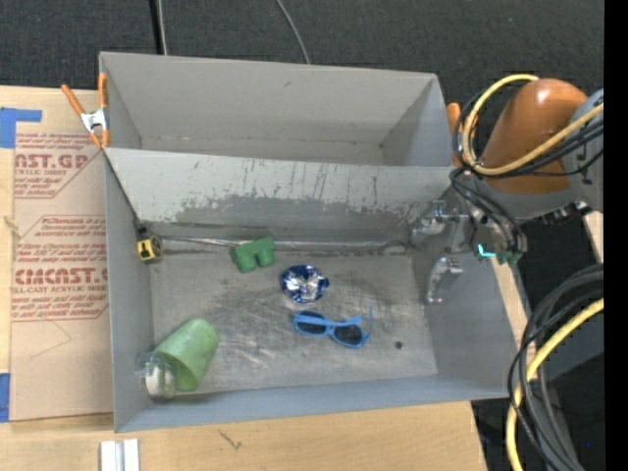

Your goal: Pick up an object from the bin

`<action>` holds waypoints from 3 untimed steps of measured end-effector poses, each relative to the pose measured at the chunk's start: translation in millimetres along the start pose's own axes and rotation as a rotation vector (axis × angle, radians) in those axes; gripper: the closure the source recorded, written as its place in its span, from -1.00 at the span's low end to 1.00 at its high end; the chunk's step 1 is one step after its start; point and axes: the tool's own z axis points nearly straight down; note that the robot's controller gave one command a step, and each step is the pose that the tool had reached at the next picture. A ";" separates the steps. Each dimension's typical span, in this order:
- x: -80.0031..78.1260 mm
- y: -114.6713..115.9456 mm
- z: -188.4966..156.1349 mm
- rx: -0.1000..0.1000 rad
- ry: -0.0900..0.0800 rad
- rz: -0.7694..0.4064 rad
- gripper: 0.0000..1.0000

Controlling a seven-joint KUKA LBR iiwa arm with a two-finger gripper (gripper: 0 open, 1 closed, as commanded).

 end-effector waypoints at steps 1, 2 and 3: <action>45.2 60.5 72.6 0.004 -0.015 -0.294 -1.00; 6.8 53.9 -3.7 0.005 -0.018 -0.267 -1.00; 63.3 97.3 75.2 0.002 -0.015 -0.276 -1.00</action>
Offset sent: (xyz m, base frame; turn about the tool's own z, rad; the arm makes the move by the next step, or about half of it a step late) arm -0.0484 0.0602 -0.0747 -0.2952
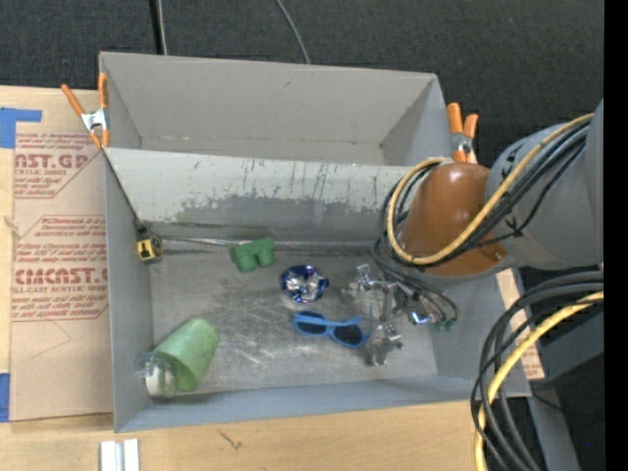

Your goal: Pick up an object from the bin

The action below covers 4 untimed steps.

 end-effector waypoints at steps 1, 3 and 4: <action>-19.2 36.5 -2.5 0.001 0.003 0.172 -1.00; -3.5 36.0 -159.1 0.001 0.001 0.132 1.00; -2.5 36.6 -154.6 0.000 0.008 0.131 -1.00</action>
Offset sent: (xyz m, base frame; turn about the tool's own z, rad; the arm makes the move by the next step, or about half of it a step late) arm 0.0062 0.0405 0.0000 0.1715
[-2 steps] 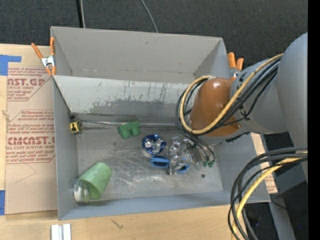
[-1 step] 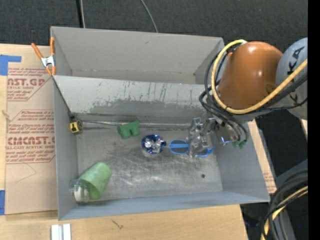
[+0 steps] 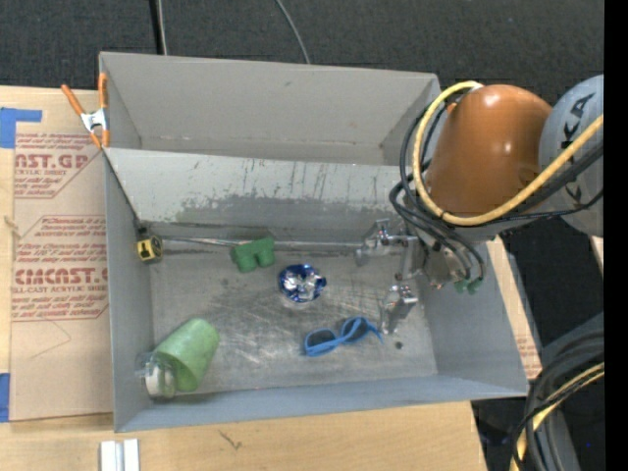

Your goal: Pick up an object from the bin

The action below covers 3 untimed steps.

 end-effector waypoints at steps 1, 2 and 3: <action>27.4 -2.6 137.7 -0.001 0.000 -0.229 -1.00; 27.5 -2.4 135.9 -0.001 0.002 -0.228 1.00; 27.3 -2.4 135.8 -0.001 0.001 -0.228 -1.00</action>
Offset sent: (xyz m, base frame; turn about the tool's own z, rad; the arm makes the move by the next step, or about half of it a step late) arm -0.0264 -0.0073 -0.1353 -0.2278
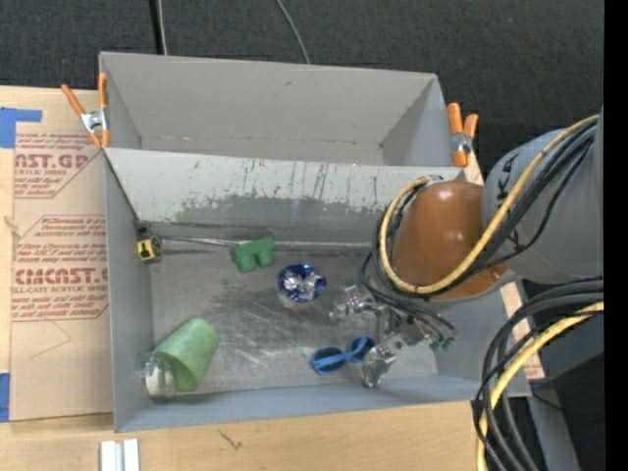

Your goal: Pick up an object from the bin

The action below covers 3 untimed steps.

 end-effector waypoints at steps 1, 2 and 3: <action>0.2 0.0 0.1 0.000 0.001 0.000 1.00; -3.6 9.1 -22.0 0.000 -0.001 -0.168 1.00; -3.7 11.7 -39.2 0.000 -0.001 -0.175 1.00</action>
Offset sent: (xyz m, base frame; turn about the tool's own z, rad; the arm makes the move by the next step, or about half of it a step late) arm 0.0000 0.0000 0.0000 0.0000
